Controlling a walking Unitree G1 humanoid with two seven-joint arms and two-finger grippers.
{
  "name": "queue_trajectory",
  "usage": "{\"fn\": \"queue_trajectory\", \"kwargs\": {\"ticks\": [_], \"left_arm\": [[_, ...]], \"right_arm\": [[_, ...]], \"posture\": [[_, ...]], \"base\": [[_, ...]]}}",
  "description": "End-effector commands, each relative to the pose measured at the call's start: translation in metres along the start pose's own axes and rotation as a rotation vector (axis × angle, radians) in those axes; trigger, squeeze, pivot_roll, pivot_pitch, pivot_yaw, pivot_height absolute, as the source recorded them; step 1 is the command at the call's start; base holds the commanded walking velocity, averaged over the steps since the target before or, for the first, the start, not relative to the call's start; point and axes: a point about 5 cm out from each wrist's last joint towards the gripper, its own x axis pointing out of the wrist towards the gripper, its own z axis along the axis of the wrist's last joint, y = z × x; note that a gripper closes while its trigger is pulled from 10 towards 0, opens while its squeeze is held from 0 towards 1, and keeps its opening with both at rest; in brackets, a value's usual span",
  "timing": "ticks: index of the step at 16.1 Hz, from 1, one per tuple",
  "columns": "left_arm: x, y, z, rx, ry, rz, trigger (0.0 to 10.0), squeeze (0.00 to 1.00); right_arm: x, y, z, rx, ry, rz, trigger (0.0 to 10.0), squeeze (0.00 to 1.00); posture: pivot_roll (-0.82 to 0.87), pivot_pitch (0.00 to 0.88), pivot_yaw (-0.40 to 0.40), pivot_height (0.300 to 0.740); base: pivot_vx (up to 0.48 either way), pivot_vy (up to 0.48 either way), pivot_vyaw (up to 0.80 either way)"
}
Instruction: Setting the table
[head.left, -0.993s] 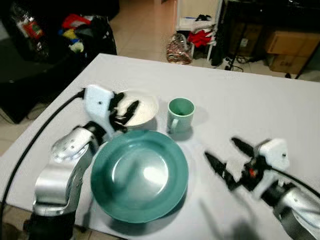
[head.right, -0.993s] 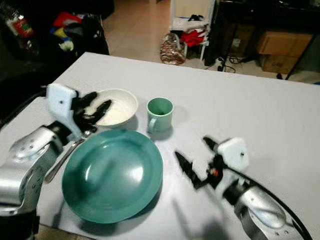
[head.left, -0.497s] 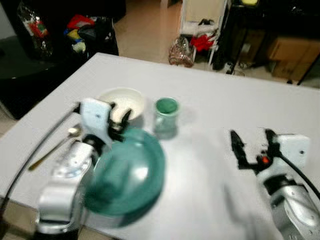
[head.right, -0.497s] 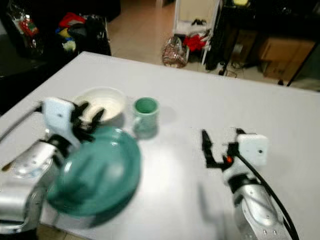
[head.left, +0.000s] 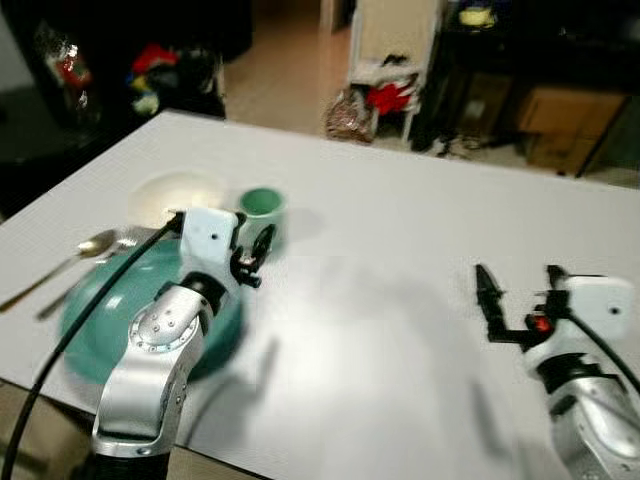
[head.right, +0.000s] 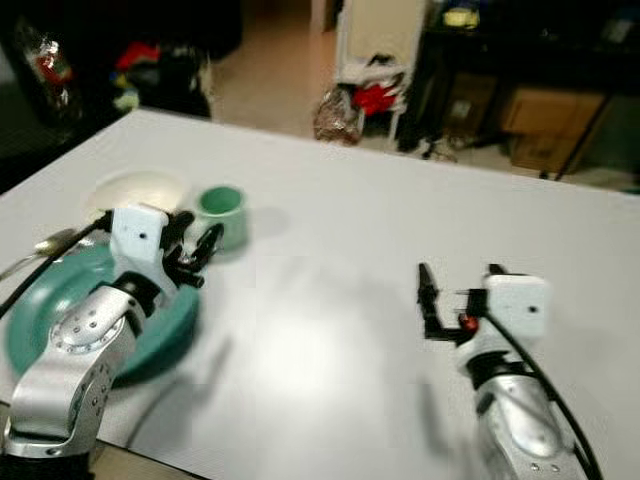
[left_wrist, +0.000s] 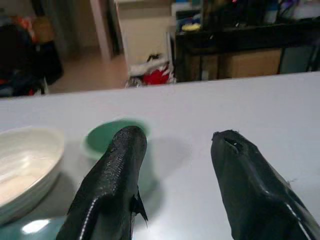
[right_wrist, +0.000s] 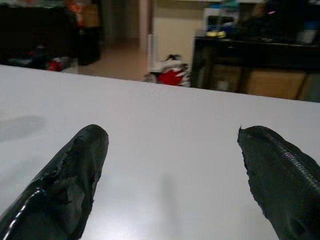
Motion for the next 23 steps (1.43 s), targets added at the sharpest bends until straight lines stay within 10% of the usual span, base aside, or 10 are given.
{"fn": "queue_trajectory", "kwargs": {"ticks": [1, 23], "left_arm": [[0.000, 0.006, -0.001, 0.013, 0.008, 0.022, 10.0, 0.00], [-0.007, 0.013, -0.031, 0.025, 0.082, 0.044, 10.0, 0.00]], "right_arm": [[0.001, 0.003, 0.000, -0.005, -0.006, 0.012, 10.0, 0.00], [0.003, -0.010, -0.023, -0.040, 0.077, -0.011, 10.0, 0.00]], "posture": [[-0.01, 0.000, 0.021, 0.740], [-0.01, 0.000, 0.020, 0.740]], "base": [[0.000, -0.480, 0.00], [0.000, -0.077, 0.00]]}}
